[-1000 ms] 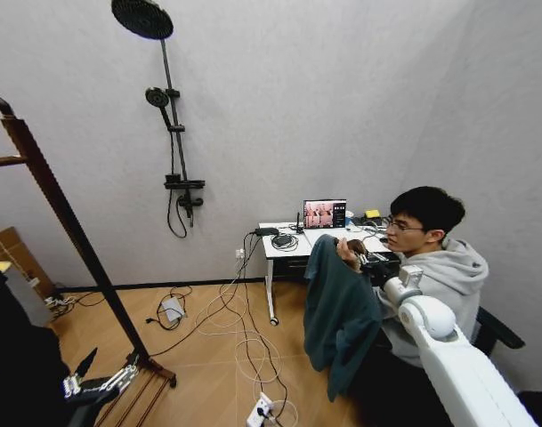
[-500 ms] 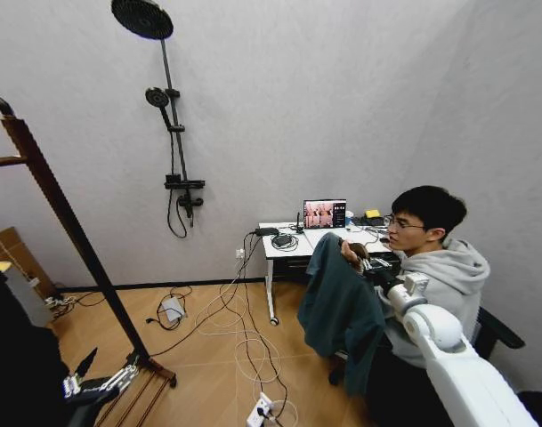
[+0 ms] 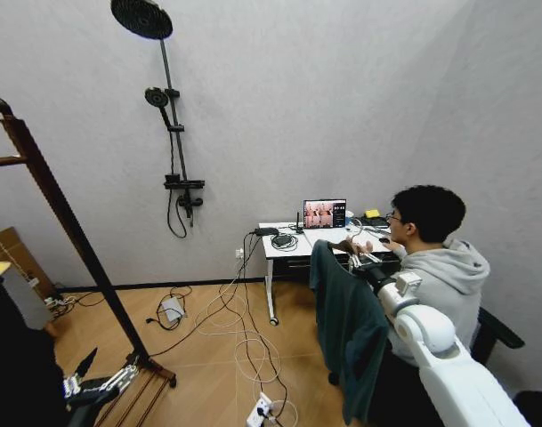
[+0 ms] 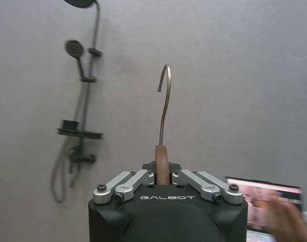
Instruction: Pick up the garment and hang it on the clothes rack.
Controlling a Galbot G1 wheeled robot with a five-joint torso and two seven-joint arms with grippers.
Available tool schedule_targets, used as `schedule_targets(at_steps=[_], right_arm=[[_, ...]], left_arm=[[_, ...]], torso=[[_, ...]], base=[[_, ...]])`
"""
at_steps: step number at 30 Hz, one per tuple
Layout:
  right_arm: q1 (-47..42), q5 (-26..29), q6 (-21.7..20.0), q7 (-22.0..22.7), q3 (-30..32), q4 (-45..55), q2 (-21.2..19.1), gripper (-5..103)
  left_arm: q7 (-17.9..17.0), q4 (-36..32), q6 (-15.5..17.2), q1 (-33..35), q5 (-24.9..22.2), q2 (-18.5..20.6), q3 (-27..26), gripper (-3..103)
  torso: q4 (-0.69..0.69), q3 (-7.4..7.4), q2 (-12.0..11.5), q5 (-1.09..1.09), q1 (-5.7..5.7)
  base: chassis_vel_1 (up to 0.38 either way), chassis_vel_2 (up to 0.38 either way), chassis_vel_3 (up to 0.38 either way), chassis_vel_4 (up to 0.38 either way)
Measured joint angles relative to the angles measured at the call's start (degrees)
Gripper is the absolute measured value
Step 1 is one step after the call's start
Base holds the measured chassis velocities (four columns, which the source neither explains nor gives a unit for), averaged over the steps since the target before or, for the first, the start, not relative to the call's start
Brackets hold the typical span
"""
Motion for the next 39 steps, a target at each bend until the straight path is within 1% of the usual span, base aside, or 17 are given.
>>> schedule_targets(at_steps=[1, 2, 3, 5, 14, 16, 17, 18, 19, 21, 22, 23, 24, 26, 28, 29, 39], right_arm=[[-0.6, 2.3, -0.9, -0.2, -1.3, 2.3, -0.8, 10], [-0.6, 2.3, -0.9, -0.2, -1.3, 2.3, -0.8, 10], [-1.2, 4.6, -1.8, -0.8, -2.5, 4.6, -1.6, 10], [-1.9, 7.1, -2.8, -1.7, -4.3, 7.7, -3.0, 10], [-1.0, 6.4, -2.9, -1.9, -6.1, 7.8, -3.1, 10], [-0.2, 6.2, -2.7, 2.2, -6.3, 7.1, -2.5, 10], [-0.2, 6.2, -2.7, 2.2, -6.3, 7.1, -2.5, 10], [0.3, 7.6, -3.4, 6.1, -5.7, 6.7, -2.1, 10], [0.3, 8.4, -3.8, 8.3, -5.2, 6.4, -1.9, 10], [0.1, 8.6, -4.1, 9.2, -4.7, 6.1, -1.8, 10], [-0.5, 8.4, -4.5, 9.2, -3.8, 5.7, -1.6, 10], [-1.3, 8.1, -4.8, 7.9, -2.8, 5.4, -1.5, 10], [-1.3, 8.1, -4.8, 7.9, -2.8, 5.4, -1.5, 10], [-2.1, 7.6, -4.6, 5.7, -2.2, 5.2, -1.4, 10], [-2.3, 7.3, -4.6, 5.1, -2.1, 5.2, -1.5, 10], [-2.6, 6.3, -4.2, 3.2, -2.1, 5.5, -1.5, 10], [-2.3, 4.1, -3.8, 2.8, -3.1, 6.3, -1.3, 10]], left_arm=[[0.0, 0.0, 0.0, 0.0, 0.0, 0.0, 0.0, 100], [0.0, 0.0, 0.0, 0.0, 0.0, 0.0, 0.0, 100], [0.0, 0.0, 0.0, 0.0, 0.0, 0.0, 0.0, 100], [0.0, 0.0, 0.0, 0.0, 0.0, 0.0, 0.0, 100], [0.0, 0.0, 0.0, 0.0, 0.0, 0.0, 0.0, 100], [0.0, 0.0, 0.0, 0.0, 0.0, 0.0, 0.0, 100], [0.0, 0.0, 0.0, 0.0, 0.0, 0.0, 0.0, 100], [0.0, 0.0, 0.0, 0.0, 0.0, 0.0, 0.0, 100], [0.0, 0.0, 0.0, 0.0, 0.0, 0.0, 0.0, 100], [0.0, 0.0, 0.0, 0.0, 0.0, 0.0, 0.0, 100], [0.0, 0.0, 0.0, 0.0, 0.0, 0.0, 0.0, 100], [0.0, 0.0, 0.0, 0.0, 0.0, 0.0, 0.0, 100], [0.0, 0.0, 0.0, 0.0, 0.0, 0.0, 0.0, 100], [0.0, 0.0, 0.0, 0.0, 0.0, 0.0, 0.0, 100], [0.0, 0.0, 0.0, 0.0, 0.0, 0.0, 0.0, 100], [0.0, 0.0, 0.0, 0.0, 0.0, 0.0, 0.0, 100], [0.0, 0.0, 0.0, 0.0, 0.0, 0.0, 0.0, 100]], torso=[[0.00, 0.00, 0.0, 0.00, 0.00], [0.00, 0.00, 0.0, 0.00, 0.00], [-0.01, 0.00, 0.0, 0.00, 0.00], [-0.01, 0.00, 0.0, 0.00, 0.00], [-0.02, 0.00, 0.0, 0.02, 0.00], [-0.01, 0.00, 0.0, 0.02, 0.00], [-0.01, 0.00, 0.0, 0.02, 0.00], [-0.01, 0.00, 0.0, 0.02, 0.00], [-0.01, 0.00, 0.0, 0.01, 0.00], [0.00, 0.00, 0.0, 0.02, 0.00], [-0.02, 0.00, 0.0, 0.03, 0.01], [-0.02, 0.01, 0.0, 0.03, 0.01], [-0.02, 0.01, 0.0, 0.03, 0.01], [-0.03, 0.00, 0.0, 0.02, 0.00], [-0.03, 0.00, 0.0, 0.03, 0.00], [-0.02, 0.00, 0.0, 0.03, 0.00], [0.00, 0.00, 0.0, 0.01, 0.00]], base=[[0.000, 0.000, 0.000, 0.000], [0.000, 0.000, 0.000, 0.000], [0.000, 0.000, 0.000, 0.000], [0.000, 0.000, 0.000, 0.000], [0.003, 0.003, 0.006, 0.004], [0.000, 0.000, 0.000, 0.000], [0.000, 0.000, 0.000, 0.000], [0.039, 0.044, 0.055, 0.058], [0.064, 0.044, 0.059, 0.060], [0.064, 0.052, 0.059, 0.060], [0.085, 0.060, 0.071, 0.063], [0.073, 0.077, 0.069, 0.080], [0.073, 0.077, 0.069, 0.080], [0.079, 0.076, 0.077, 0.085], [0.089, 0.078, 0.085, 0.093], [0.125, 0.095, 0.084, 0.086], [0.123, 0.112, 0.125, 0.112]])
